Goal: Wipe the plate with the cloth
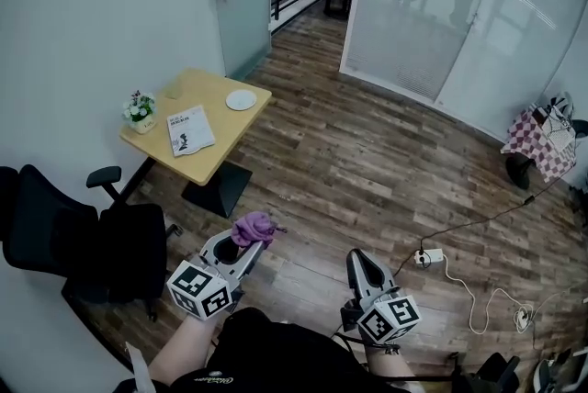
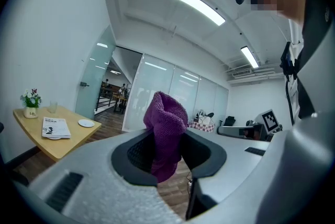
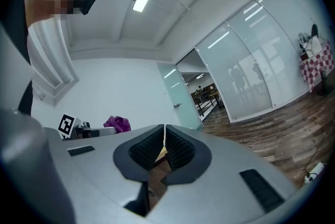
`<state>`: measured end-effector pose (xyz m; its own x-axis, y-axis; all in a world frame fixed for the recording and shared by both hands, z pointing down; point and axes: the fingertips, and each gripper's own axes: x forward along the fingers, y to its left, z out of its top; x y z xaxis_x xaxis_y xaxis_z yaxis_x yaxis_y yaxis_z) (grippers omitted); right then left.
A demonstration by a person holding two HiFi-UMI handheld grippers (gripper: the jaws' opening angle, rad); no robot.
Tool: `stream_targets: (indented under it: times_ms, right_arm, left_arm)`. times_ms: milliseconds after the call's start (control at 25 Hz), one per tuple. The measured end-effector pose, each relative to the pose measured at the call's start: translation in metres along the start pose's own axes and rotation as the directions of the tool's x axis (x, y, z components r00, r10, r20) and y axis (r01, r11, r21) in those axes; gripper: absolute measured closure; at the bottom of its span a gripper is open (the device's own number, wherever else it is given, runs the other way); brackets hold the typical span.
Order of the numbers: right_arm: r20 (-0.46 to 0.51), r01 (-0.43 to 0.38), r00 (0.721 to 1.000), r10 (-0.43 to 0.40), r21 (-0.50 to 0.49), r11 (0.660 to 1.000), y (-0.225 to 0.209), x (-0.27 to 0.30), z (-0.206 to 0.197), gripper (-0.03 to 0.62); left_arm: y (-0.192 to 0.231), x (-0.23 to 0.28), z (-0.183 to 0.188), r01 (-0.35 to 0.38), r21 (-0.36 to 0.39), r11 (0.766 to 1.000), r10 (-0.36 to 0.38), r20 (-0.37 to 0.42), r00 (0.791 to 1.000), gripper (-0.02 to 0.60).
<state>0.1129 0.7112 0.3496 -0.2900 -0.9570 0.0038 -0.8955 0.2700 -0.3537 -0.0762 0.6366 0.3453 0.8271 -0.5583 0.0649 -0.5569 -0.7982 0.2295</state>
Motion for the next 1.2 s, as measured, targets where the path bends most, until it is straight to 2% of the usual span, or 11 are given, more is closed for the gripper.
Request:
stream_targets:
  times_ms: [360, 640, 880, 1000, 1200]
  right_arm:
    - [-0.012, 0.024, 1.000, -0.024, 0.019, 1.000, -0.040, -0.014, 0.002, 0.579]
    - [-0.031, 0.005, 1.000, -0.005, 0.007, 1.000, -0.046, 0.013, 0.000, 0.579]
    - [-0.051, 0.023, 0.998, -0.024, -0.004, 1.000, -0.053, 0.069, 0.003, 0.580]
    - [-0.064, 0.045, 0.997, -0.045, -0.008, 0.999, -0.055, 0.109, 0.006, 0.580]
    - [-0.056, 0.057, 0.997, -0.058, -0.028, 0.998, -0.048, 0.199, 0.021, 0.580]
  left_arm:
    - [-0.014, 0.023, -0.010, -0.023, -0.013, 1.000, 0.023, -0.003, 1.000, 0.456]
    - [0.009, 0.040, -0.006, -0.030, -0.022, 0.999, 0.030, 0.004, 1.000, 0.455]
    - [0.062, 0.065, 0.009, -0.018, -0.032, 0.999, 0.018, 0.009, 1.000, 0.456]
    - [0.101, 0.082, 0.014, -0.004, -0.053, 0.999, 0.005, 0.003, 1.000, 0.455]
    - [0.177, 0.112, 0.041, 0.026, -0.061, 0.998, -0.026, 0.010, 1.000, 0.456]
